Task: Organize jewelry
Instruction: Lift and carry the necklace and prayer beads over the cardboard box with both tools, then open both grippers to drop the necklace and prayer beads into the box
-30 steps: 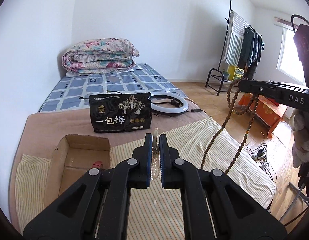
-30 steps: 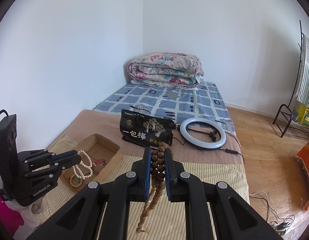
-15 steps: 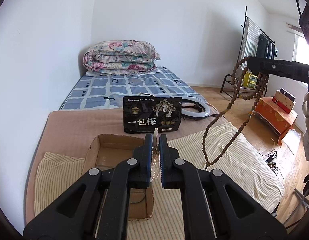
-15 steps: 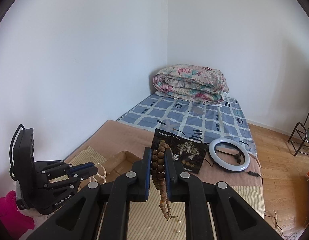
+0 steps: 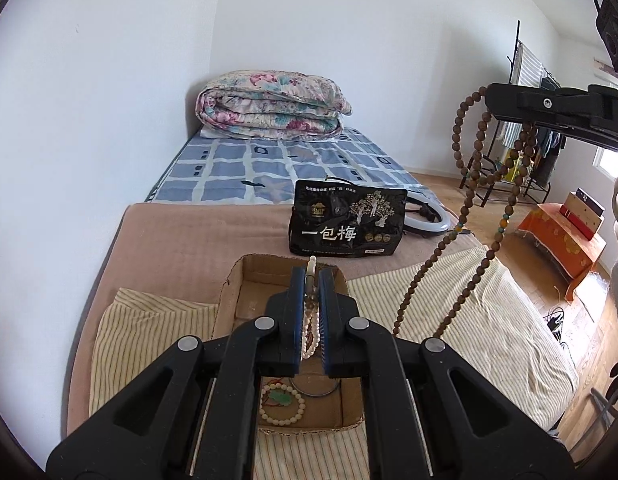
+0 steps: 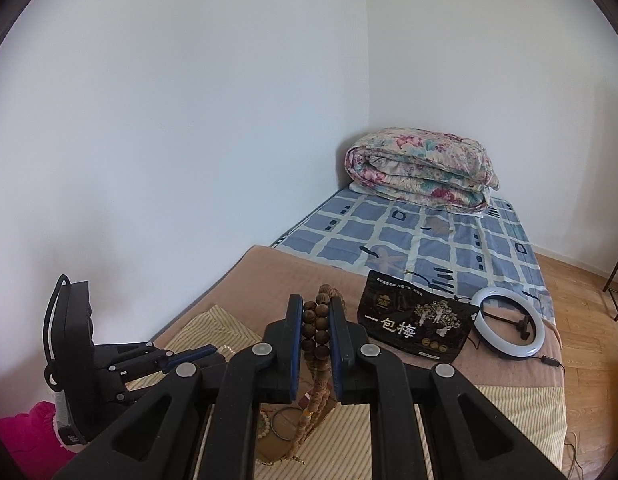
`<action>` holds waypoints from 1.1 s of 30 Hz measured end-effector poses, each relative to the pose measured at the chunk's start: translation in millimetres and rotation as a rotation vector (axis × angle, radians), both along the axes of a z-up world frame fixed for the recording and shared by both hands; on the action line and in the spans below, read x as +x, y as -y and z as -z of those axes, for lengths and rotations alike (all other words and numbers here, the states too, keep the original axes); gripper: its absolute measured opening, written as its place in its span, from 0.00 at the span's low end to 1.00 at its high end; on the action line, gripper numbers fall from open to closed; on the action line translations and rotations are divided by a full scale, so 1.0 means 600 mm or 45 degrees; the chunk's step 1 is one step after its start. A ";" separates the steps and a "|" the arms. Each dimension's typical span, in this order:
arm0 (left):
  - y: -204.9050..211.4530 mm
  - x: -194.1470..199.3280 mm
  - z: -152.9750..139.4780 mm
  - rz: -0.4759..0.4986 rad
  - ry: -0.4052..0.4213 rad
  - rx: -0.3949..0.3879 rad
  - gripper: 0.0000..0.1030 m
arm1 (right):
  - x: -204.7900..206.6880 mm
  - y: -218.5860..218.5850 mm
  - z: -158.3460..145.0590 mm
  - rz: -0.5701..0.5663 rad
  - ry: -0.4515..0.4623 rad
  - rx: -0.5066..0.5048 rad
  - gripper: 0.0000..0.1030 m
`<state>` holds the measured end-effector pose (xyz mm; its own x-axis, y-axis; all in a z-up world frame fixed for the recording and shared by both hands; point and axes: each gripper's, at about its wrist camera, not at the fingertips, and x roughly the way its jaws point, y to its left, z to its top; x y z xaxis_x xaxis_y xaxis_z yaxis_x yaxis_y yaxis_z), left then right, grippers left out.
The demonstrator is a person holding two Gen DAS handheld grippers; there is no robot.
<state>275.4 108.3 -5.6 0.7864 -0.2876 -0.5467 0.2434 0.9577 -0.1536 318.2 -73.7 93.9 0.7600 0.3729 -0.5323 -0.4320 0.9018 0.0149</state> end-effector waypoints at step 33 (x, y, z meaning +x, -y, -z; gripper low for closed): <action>-0.023 0.085 0.138 -0.043 -0.217 -0.031 0.04 | 0.070 -0.042 0.230 -0.031 -0.334 -0.006 0.10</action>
<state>326.4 121.8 -88.5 0.6926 -0.2774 -0.6659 0.1796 0.9604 -0.2132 360.4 -48.3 -44.0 0.5864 0.3868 -0.7117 -0.4358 0.8913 0.1253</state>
